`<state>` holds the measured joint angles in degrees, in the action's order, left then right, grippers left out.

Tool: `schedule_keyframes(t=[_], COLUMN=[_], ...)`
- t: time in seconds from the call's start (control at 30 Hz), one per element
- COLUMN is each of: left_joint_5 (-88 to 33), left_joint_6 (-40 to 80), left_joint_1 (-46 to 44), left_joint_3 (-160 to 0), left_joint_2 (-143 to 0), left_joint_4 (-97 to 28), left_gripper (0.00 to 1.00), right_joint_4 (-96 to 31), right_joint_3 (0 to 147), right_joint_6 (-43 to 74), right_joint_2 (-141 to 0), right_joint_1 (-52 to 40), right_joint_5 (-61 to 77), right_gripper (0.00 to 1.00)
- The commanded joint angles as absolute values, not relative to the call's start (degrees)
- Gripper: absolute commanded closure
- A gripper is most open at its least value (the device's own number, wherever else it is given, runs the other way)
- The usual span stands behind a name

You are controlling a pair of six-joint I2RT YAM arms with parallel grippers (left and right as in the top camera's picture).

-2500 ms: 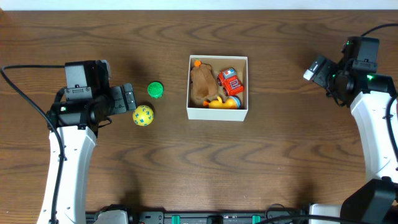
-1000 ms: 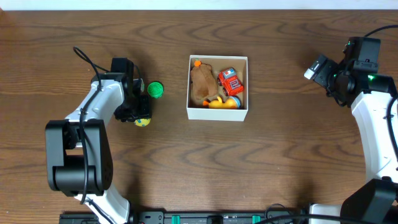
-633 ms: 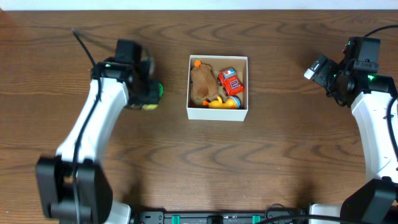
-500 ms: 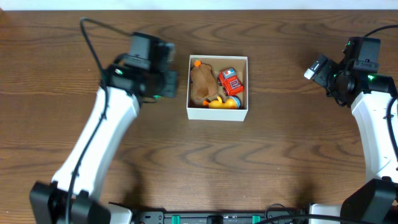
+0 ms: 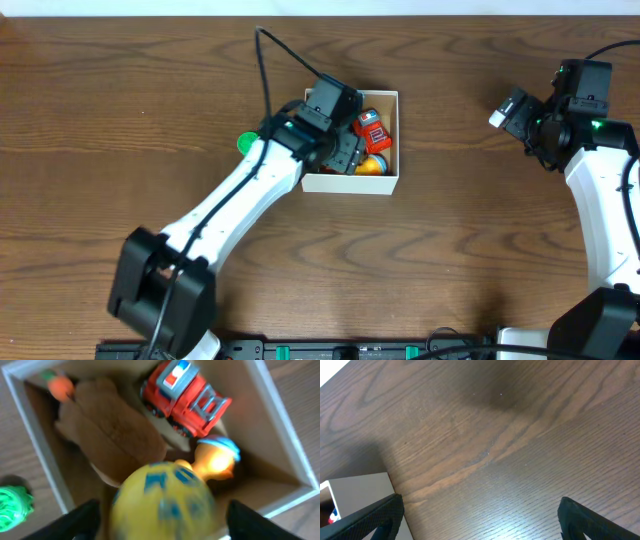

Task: Pack container
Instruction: 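Carry the yellow ball right into the box and release it, then move the left gripper back and grasp the green spiky ball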

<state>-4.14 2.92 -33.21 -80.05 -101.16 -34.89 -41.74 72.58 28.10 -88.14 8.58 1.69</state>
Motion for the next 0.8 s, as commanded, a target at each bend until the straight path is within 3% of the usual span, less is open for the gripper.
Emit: schedule_keyframes(t=[0.0, 0.17, 0.5, 0.77], left_joint_5=[-3.0, -2.9, -2.9, -2.9], left_joint_6=[3.3, 3.3, 3.3, 3.3], left_joint_1=[-33.2, -32.9, -23.9, -12.6], left_joint_3=[-80.1, -81.0, -81.0, -80.3], left_joint_2=[-100.3, -96.7, -87.5, -94.6], left_joint_4=[-34.7, -35.3, -40.3, -41.0], left_gripper=[0.13, 0.04, 0.08, 0.08], right_joint_4=[-41.6, -41.6, -41.6, -41.6], right_joint_3=[72.1, 72.1, 72.1, 72.1], right_joint_6=[28.9, 28.9, 28.9, 28.9], right_joint_2=[-88.4, -88.4, -88.4, -88.4], right_joint_1=[9.0, 9.0, 9.0, 9.0], right_joint_5=[1.8, 1.8, 1.8, 1.8], right_gripper=[0.01, 0.01, 0.01, 0.01])
